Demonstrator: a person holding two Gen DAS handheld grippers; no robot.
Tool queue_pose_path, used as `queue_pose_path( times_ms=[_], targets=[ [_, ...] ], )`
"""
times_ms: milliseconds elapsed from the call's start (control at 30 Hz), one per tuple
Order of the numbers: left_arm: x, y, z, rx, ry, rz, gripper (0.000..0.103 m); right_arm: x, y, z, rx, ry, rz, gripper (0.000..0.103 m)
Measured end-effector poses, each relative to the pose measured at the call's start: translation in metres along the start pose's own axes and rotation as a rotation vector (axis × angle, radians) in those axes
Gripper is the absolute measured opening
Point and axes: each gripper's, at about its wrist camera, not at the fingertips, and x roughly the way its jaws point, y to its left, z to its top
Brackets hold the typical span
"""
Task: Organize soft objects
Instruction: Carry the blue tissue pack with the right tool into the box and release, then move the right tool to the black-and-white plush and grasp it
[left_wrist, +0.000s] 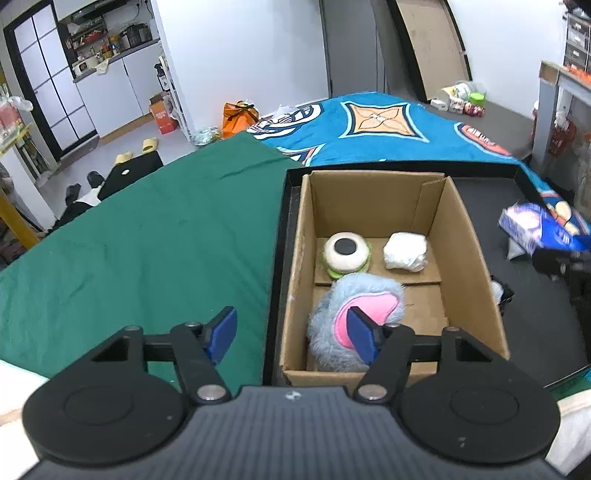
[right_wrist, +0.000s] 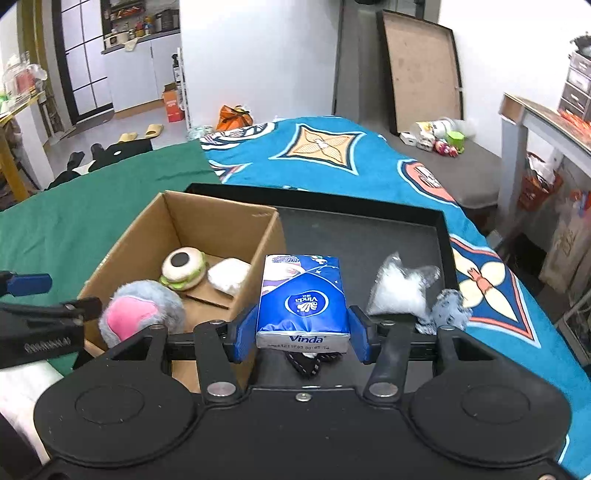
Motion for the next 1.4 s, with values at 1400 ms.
queue_pose_path(
  times_ms=[1400],
  targets=[
    [0.029,0.029,-0.009,-0.106,0.079,-0.129,0.025,0.028,0.065,0.023,-0.193,-0.007,0.012,0.08]
  ],
)
